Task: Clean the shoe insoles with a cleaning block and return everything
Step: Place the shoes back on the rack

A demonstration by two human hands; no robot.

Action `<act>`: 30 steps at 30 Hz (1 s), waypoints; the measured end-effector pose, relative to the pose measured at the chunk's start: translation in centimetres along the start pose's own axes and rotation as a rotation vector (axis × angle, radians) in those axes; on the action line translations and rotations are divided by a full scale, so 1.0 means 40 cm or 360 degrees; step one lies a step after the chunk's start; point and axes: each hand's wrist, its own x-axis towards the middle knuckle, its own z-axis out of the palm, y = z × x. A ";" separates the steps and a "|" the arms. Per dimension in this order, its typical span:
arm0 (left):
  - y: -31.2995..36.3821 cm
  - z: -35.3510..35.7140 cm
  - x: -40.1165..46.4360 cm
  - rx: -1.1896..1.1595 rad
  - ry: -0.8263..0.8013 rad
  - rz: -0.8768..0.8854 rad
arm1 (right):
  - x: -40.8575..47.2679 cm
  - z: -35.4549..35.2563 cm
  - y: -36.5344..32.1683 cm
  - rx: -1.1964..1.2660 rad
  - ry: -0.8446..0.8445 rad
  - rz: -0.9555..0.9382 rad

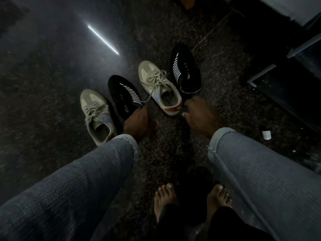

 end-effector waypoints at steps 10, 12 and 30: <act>-0.011 0.043 0.029 0.0094 0.0162 0.0071 | 0.070 0.055 0.003 -0.0060 0.0380 -0.0107; 0.001 0.040 0.039 0.0107 0.0219 0.0111 | 0.095 0.041 0.021 -0.0057 0.0432 -0.0051; -0.039 0.045 0.020 0.0166 0.0309 -0.0042 | -0.041 0.171 0.086 -0.0312 -0.0129 0.0025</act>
